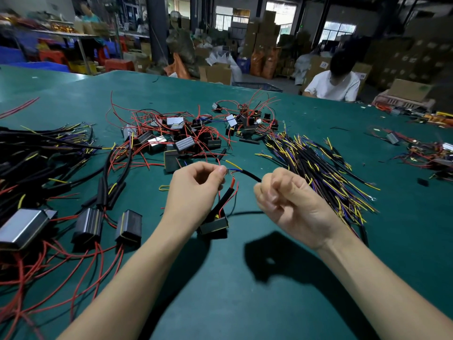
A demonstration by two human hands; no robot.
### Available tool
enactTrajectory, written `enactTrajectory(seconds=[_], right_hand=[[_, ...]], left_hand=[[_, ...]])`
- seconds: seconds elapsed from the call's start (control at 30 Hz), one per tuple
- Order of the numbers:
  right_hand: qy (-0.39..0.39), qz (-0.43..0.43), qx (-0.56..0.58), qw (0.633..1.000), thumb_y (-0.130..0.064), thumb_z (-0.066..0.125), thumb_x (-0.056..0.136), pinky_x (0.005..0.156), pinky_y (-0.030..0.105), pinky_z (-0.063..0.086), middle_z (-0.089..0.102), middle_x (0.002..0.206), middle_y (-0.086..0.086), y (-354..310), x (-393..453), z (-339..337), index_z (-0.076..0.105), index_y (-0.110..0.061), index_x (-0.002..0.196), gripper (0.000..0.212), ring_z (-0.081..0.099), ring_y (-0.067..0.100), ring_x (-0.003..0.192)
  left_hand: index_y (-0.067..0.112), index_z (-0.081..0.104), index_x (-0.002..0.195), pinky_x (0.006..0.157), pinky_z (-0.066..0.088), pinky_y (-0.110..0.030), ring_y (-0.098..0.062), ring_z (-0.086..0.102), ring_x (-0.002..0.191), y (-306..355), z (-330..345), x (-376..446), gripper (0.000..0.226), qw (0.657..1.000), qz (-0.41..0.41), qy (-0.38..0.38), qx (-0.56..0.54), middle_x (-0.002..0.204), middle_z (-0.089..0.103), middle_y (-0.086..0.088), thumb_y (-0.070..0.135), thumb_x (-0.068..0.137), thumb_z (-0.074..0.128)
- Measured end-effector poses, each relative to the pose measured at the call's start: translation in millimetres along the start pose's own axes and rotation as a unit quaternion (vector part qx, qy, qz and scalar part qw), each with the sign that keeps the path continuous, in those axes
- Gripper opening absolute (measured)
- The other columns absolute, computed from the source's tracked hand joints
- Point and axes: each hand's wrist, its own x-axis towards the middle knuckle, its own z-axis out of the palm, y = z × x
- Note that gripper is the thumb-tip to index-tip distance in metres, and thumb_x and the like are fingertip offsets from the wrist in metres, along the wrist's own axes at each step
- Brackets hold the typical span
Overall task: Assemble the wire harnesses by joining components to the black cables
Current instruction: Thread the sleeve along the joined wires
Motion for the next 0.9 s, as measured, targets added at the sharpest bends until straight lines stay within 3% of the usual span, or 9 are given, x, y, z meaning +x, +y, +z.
enactTrajectory(seconds=[0.13,0.33,0.47,0.6,0.73,0.83,0.9], right_hand=[[-0.081,0.026,0.057,0.995,-0.025,0.069,0.081,0.057,0.013,0.048,0.063,0.065,-0.003,1.0,-1.0,0.2,0.070,-0.014,0.079,0.011,0.057,0.008,0.062],[-0.090,0.045,0.047,0.994,-0.025,0.066,0.085,0.056,0.010,0.043,0.064,0.069,-0.004,1.2,-2.5,-6.8,0.069,-0.016,0.081,0.010,0.056,0.007,0.064],[-0.022,0.045,-0.010,0.999,-0.024,0.068,0.081,0.058,0.012,0.042,0.062,0.069,-0.003,0.3,-3.4,-10.0,0.069,-0.019,0.078,0.006,0.055,0.007,0.065],[0.128,0.002,-0.070,0.989,-0.019,0.059,0.081,0.054,0.013,0.043,0.068,0.076,0.001,0.5,1.3,-13.1,0.077,-0.015,0.088,0.019,0.058,0.007,0.063],[0.223,-0.056,-0.221,0.948,-0.025,0.057,0.081,0.053,0.013,0.038,0.064,0.067,-0.004,0.3,2.1,-18.3,0.070,-0.015,0.079,0.016,0.052,0.005,0.061],[0.214,-0.050,-0.407,0.887,-0.021,0.064,0.086,0.065,0.019,0.039,0.061,0.076,-0.004,0.3,1.9,-16.1,0.068,-0.018,0.091,0.008,0.049,0.008,0.067],[0.203,-0.030,-0.476,0.855,-0.016,0.066,0.087,0.060,0.013,0.033,0.056,0.075,-0.014,2.2,2.4,-14.7,0.068,-0.021,0.101,0.014,0.042,0.001,0.059]], left_hand=[[0.016,0.066,0.076,0.058,0.042,-0.004,0.006,0.054,0.054,-0.1,-0.3,0.1,0.015,1.000,-0.002,-0.001,0.002,0.066,0.065,0.004,0.020,0.091,0.063],[0.018,0.066,0.073,0.058,0.042,-0.007,0.001,0.054,0.057,-0.1,0.9,-1.6,0.016,1.000,0.003,-0.005,0.008,0.065,0.064,0.004,0.020,0.090,0.064],[0.017,0.067,0.076,0.060,0.042,-0.010,-0.002,0.054,0.060,1.5,2.7,-3.3,0.014,1.000,0.010,-0.011,0.005,0.066,0.064,0.002,0.020,0.089,0.064],[0.015,0.070,0.079,0.068,0.045,-0.021,-0.009,0.056,0.066,1.5,3.4,-4.7,0.012,0.999,0.021,-0.019,0.017,0.071,0.068,-0.002,0.021,0.088,0.065],[0.015,0.071,0.080,0.072,0.045,-0.017,-0.005,0.059,0.069,0.5,4.3,-5.9,0.011,0.998,0.040,-0.032,0.036,0.074,0.070,0.002,0.020,0.088,0.066],[0.017,0.071,0.079,0.067,0.041,-0.010,0.001,0.057,0.066,-0.4,5.5,-7.0,0.010,0.996,0.063,-0.037,0.058,0.072,0.068,0.009,0.019,0.087,0.066],[0.018,0.071,0.079,0.064,0.039,-0.009,0.004,0.056,0.064,-1.0,6.0,-7.5,0.009,0.994,0.080,-0.040,0.068,0.071,0.068,0.010,0.019,0.087,0.066]])
